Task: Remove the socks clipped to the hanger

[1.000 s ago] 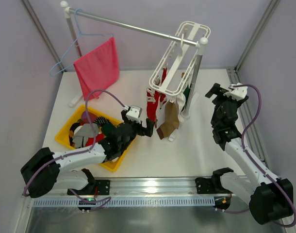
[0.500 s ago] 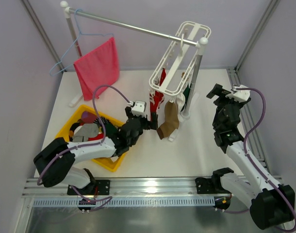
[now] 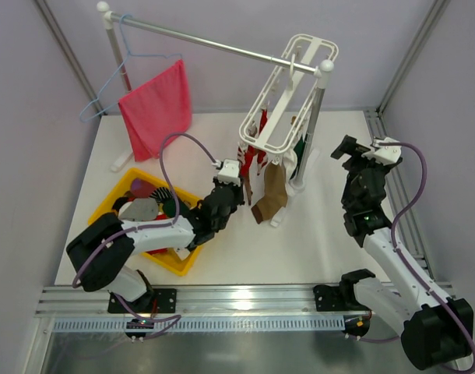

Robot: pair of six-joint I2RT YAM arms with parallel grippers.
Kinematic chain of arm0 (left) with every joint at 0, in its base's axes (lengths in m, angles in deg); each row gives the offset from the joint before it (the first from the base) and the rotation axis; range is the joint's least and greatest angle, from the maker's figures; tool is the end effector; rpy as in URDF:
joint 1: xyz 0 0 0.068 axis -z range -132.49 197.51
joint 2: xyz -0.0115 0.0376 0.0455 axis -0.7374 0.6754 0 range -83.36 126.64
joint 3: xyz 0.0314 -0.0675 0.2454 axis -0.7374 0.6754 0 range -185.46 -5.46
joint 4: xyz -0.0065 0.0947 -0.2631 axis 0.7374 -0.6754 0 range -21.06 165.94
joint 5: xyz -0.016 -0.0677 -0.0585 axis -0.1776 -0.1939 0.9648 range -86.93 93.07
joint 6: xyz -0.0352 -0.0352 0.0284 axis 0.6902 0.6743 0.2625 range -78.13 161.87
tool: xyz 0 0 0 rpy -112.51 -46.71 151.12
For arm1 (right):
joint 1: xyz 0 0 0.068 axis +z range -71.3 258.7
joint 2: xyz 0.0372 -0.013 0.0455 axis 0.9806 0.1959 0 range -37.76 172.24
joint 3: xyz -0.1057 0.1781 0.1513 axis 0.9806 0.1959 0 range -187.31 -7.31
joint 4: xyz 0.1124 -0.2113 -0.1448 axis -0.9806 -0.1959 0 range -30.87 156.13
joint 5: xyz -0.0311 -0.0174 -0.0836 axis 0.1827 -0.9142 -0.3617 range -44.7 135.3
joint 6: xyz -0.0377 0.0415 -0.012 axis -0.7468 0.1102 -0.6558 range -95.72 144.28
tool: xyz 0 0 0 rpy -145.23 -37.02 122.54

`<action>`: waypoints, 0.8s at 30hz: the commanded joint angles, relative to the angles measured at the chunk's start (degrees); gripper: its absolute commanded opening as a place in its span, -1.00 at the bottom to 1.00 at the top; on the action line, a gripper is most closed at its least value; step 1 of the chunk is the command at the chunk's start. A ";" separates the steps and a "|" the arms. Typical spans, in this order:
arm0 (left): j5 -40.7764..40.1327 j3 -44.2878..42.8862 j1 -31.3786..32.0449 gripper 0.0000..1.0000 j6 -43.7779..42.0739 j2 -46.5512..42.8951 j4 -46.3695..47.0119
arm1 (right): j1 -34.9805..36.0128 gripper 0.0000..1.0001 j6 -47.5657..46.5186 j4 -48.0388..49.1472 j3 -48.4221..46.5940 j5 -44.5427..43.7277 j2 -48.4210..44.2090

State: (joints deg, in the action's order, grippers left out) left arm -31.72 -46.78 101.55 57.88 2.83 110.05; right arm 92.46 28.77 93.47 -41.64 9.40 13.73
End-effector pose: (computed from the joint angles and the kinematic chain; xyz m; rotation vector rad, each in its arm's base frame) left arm 0.2176 -0.2605 0.1960 0.1356 1.7334 -0.3680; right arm 0.2404 0.0345 0.3050 0.4068 1.3702 -0.1736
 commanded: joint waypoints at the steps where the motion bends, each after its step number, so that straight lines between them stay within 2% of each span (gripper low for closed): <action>1: -3.36 -2.71 0.19 -0.52 -2.03 0.47 3.60 | 0.21 0.99 -0.09 1.85 -0.21 1.26 -1.39; 2: -3.45 -2.71 0.19 -0.68 -2.04 0.38 3.60 | 0.13 0.99 -0.36 1.50 -0.30 1.79 -1.39; 3: -3.80 -2.54 0.19 -0.99 -1.95 0.21 3.51 | 0.30 0.99 -0.53 1.32 -0.48 2.41 -1.73; 9: -4.24 -0.26 0.19 -1.00 -0.37 -4.52 1.05 | 6.09 0.99 -6.33 -1.93 -3.46 1.54 -6.12; 12: -3.54 0.36 0.19 -1.00 0.51 -7.60 -0.61 | 11.80 0.99 -8.53 -5.00 -6.45 2.76 -7.71; 15: -2.48 1.06 0.19 -0.99 1.30 -9.28 -2.02 | 19.62 0.99 -11.68 -5.36 -9.52 2.51 -6.49; 16: -2.22 1.24 0.19 -1.00 1.39 -10.16 -2.29 | 25.30 0.99 -13.53 -4.75 -10.84 1.28 -4.92; 18: -2.30 1.33 0.19 -1.00 1.48 -10.78 -2.82 | 31.04 0.99 -21.57 -0.37 -12.16 -5.71 -2.81; 20: -2.74 2.12 0.19 -1.00 1.48 -11.40 -2.91 | 37.45 0.99 -25.57 3.32 -13.57 -9.35 0.70; 24: -2.92 3.26 0.19 -0.99 1.65 -12.10 -3.26 | 42.47 0.99 -26.46 2.81 -17.17 -8.40 3.97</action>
State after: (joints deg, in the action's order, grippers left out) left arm -33.70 -44.50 101.55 58.49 -7.79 106.99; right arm 132.06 7.72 93.51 -55.78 4.37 16.39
